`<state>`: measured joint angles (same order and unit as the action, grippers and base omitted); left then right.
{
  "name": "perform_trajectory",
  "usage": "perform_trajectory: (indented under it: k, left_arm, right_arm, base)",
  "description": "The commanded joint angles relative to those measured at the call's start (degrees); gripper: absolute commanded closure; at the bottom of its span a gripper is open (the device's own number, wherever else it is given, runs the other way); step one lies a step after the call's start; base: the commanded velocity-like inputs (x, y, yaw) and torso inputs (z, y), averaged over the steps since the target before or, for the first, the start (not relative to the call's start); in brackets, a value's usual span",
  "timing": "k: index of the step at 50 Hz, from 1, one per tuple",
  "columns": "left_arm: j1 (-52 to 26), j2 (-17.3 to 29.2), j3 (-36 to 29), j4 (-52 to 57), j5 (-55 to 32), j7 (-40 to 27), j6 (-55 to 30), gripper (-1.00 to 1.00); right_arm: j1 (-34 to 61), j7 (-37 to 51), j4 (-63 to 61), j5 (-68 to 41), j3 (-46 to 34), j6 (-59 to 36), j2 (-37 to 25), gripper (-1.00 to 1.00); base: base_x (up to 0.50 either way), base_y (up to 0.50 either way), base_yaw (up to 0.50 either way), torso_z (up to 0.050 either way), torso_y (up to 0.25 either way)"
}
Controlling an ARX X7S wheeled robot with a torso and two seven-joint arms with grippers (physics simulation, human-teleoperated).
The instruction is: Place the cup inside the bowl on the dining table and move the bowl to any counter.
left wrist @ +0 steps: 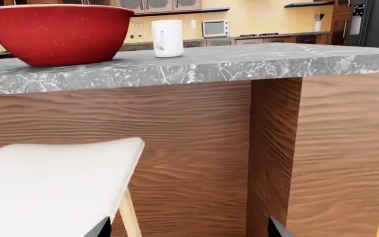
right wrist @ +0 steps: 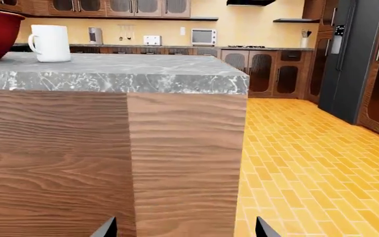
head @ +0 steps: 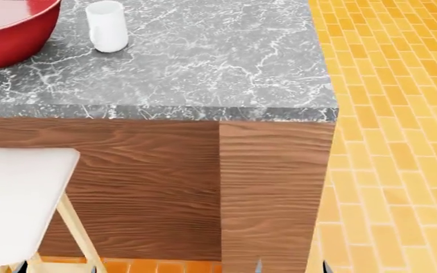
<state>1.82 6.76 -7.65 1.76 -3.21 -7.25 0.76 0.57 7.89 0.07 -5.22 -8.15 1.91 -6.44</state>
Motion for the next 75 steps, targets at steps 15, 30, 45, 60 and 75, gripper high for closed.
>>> perform_trajectory:
  k: [15, 30, 45, 60, 75]
  left_arm:
    - [-0.34, 1.15, -1.56, -0.24, -0.72, -1.38, -0.25, -1.0]
    - [-0.45, 1.91, -1.91, -0.36, -1.21, -2.17, -0.07, -1.0]
    - [-0.5, 2.34, -2.61, -0.5, -1.44, -2.8, 0.47, -1.0]
    - [-0.5, 2.74, -3.0, 0.14, -1.91, -3.53, 0.42, -1.0]
    - [-0.49, 3.11, -3.17, -0.14, -2.66, -4.05, 1.16, -1.0]
  right_arm:
    - [0.36, 1.29, 0.61, -1.16, -1.49, 0.12, -1.08, -1.0]
    - [0.61, 2.21, 1.05, -1.3, -2.17, 0.44, -1.64, -1.0]
    - [0.65, 3.2, 0.95, -1.52, -2.78, -0.26, -2.14, -1.0]
    - [0.35, 3.99, 0.92, -2.57, -2.79, 0.37, -2.43, -1.0]
    - [0.44, 4.98, 0.83, -2.88, -3.08, 0.6, -2.76, -1.0]
  base:
    - [-0.25, 0.5, 0.0, 0.0, 0.0]
    - [0.11, 0.5, 0.0, 0.0, 0.0]
    - [0.11, 0.5, 0.0, 0.0, 0.0]
    - [-0.01, 0.28, 0.0, 0.0, 0.0]
    - [0.0, 0.0, 0.0, 0.0, 0.0]
